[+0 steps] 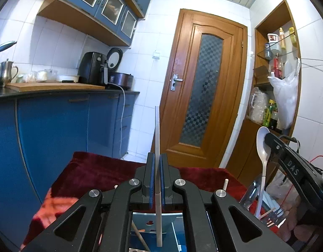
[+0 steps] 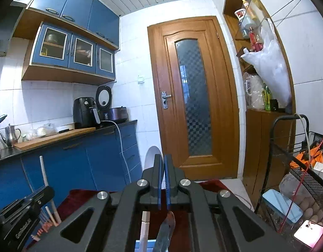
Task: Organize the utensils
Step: 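Lift the chopstick and the white spoon up over the caddy, then lower both held utensils into the caddy and open both tools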
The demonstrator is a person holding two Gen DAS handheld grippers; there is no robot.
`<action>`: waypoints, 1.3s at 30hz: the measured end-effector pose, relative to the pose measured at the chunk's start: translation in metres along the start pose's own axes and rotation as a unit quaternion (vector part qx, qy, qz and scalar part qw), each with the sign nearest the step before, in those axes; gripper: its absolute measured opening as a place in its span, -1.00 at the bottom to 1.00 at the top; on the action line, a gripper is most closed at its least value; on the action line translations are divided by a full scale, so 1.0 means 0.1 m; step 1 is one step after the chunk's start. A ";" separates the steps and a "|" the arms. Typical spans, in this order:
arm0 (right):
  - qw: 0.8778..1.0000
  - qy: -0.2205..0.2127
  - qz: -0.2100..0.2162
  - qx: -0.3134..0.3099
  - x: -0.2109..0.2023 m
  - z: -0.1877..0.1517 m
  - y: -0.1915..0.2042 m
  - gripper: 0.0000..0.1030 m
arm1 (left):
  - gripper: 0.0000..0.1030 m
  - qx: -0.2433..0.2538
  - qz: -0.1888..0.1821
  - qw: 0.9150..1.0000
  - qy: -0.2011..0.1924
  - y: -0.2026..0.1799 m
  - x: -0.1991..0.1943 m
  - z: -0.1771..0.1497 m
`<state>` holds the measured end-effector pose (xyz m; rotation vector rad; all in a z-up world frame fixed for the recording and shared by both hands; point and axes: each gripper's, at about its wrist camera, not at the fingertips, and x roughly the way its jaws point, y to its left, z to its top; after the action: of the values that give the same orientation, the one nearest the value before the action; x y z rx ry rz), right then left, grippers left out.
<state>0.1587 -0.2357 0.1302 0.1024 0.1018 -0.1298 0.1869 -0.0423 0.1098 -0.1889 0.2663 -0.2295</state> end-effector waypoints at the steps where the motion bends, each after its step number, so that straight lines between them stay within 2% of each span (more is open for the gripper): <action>1: 1.000 -0.003 -0.003 -0.001 0.01 0.00 0.01 -0.92 | -0.91 -0.001 -0.001 1.000 0.001 0.00 0.01 -0.01; 17: 0.999 -0.032 -0.036 -0.016 0.02 -0.04 0.06 -0.92 | -0.92 0.000 0.002 1.000 0.005 -0.01 0.06 -0.09; 23: 0.999 -0.030 -0.013 -0.034 0.04 -0.17 0.14 -0.92 | -0.92 0.003 0.002 1.000 0.004 -0.02 0.06 -0.10; 28: 0.998 -0.002 0.023 -0.054 0.05 -0.29 0.19 -0.91 | -0.91 0.002 -0.008 1.000 0.009 -0.02 0.04 -0.11; 29: 0.998 0.005 0.033 -0.054 0.06 -0.30 0.18 -0.91 | -0.89 0.000 -0.010 1.000 0.011 -0.02 0.04 -0.11; 31: 0.997 0.021 0.053 -0.043 0.03 -0.32 0.14 -0.88 | -0.69 -0.008 -0.012 1.000 0.016 0.00 0.03 -0.10; 33: 0.997 0.028 0.063 -0.035 -0.01 -0.31 0.11 -0.76 | -0.48 -0.014 -0.015 1.000 0.022 0.02 0.01 -0.09; 34: 0.997 0.029 0.068 -0.031 -0.04 -0.30 0.10 -0.63 | -0.43 -0.016 -0.016 1.000 0.021 0.02 -0.01 -0.09; 35: 0.997 0.029 0.072 -0.029 -0.06 -0.29 0.09 -0.57 | -0.43 -0.016 -0.017 0.999 0.023 0.02 -0.02 -0.09; 39: 0.996 0.021 0.080 -0.028 -0.20 -0.22 0.07 -0.56 | -0.43 -0.010 -0.016 1.000 0.021 -0.01 -0.13 -0.04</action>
<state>0.1382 -0.2236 0.1111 0.0575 0.1383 0.0346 0.1729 -0.0407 0.1090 -0.2090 0.3076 -0.2637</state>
